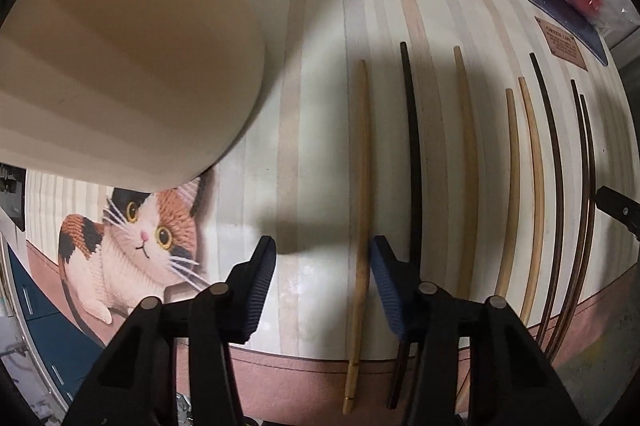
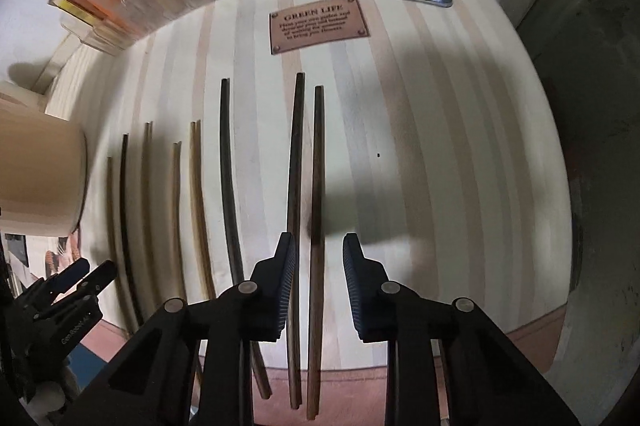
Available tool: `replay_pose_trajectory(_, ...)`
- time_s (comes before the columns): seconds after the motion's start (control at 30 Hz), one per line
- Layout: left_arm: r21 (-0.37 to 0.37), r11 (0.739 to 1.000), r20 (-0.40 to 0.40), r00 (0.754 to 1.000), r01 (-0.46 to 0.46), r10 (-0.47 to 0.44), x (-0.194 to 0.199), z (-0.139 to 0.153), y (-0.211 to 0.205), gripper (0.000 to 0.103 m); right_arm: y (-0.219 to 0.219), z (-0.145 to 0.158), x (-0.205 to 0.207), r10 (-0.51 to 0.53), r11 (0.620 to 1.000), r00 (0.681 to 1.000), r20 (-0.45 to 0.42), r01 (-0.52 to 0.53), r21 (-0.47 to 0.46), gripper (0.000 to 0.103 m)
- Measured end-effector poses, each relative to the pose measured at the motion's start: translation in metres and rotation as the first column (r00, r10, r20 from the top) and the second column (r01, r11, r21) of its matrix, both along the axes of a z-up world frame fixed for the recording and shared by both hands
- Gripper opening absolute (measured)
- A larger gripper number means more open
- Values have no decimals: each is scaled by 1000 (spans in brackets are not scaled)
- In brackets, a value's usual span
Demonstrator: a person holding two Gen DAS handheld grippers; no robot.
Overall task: Organize utensils
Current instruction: 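Move both tools back down to the chopstick row, then grasp a dark brown chopstick with the right tool while the left grasps a light one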
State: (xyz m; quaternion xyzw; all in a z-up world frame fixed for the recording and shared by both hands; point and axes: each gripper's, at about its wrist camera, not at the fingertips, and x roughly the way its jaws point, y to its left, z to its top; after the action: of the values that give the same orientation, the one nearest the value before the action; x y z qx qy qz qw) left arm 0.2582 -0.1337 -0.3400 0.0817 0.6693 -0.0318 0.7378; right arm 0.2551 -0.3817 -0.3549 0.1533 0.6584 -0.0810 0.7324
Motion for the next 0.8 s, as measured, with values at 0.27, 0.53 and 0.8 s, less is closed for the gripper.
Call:
replay_pose_trajectory(0.27, -19, 1000, -5, 1000, 16, -16, 13, 0, -9, 28, 2, -13, 10, 13, 999, 999, -47, -15, -30, 15)
replay_pose_trajectory(0.53, -53, 998, -5, 999, 32, -33, 19, 2, -20, 4, 14, -16, 19, 34, 996, 996, -79, -40, -76, 10)
replay_pose_trajectory(0.8, -166, 979, -105, 989, -119, 102, -5, -3, 25, 4, -2, -20, 0, 11, 999, 991, -130, -16, -38, 5)
